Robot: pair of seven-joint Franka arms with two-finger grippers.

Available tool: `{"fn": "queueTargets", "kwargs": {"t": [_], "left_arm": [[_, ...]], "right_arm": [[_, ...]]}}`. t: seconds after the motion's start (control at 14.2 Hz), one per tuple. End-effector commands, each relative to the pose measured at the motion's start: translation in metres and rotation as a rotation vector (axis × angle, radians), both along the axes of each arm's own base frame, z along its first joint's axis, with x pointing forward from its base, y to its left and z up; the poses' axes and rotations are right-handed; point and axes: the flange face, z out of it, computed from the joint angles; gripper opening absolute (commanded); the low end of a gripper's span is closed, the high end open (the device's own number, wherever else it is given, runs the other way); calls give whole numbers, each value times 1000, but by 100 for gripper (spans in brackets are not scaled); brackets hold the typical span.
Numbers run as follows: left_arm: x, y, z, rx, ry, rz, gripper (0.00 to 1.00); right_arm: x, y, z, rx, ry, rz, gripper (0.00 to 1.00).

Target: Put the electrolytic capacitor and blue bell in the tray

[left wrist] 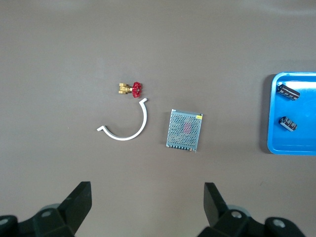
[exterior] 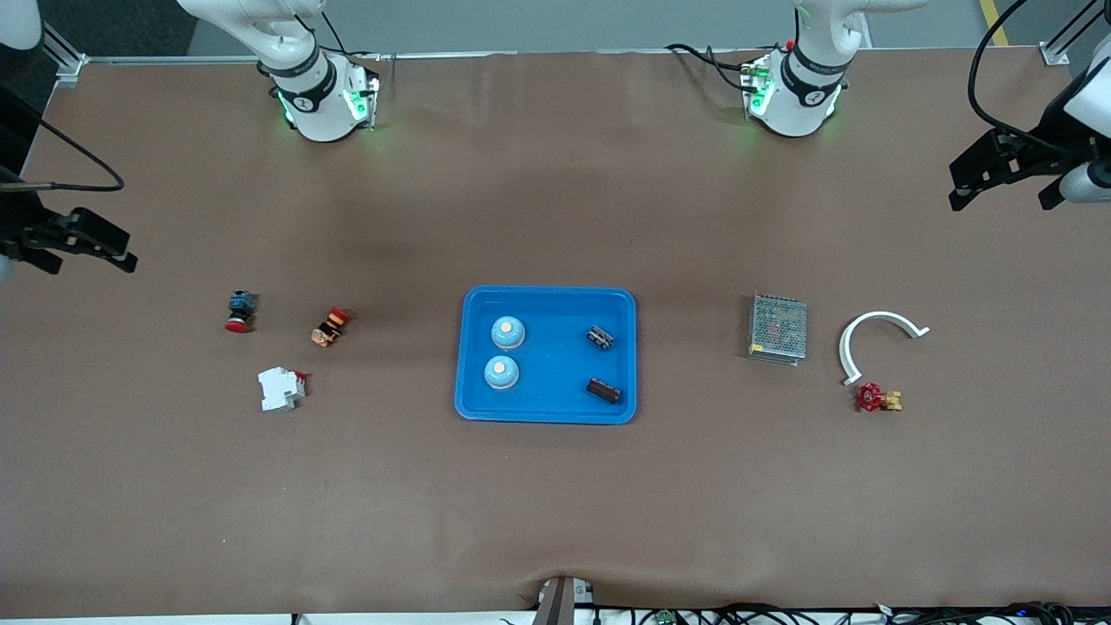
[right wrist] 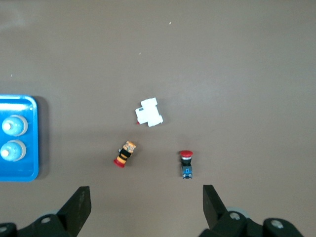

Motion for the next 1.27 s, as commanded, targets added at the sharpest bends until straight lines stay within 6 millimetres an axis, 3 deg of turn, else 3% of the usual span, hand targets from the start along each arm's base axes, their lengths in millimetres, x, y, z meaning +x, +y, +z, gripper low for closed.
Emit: {"fn": "queueTargets", "kwargs": {"t": [0.0, 0.21, 1.2], "left_arm": [[-4, 2, 6, -16, 1, 3, 100], [-5, 7, 8, -15, -2, 3, 100], [-7, 9, 4, -14, 31, 23, 100]], "right_arm": [[9, 3, 1, 2, -13, -5, 100], [10, 15, 1, -6, -21, 15, 100], [3, 12, 11, -9, -69, 10, 100]]}}
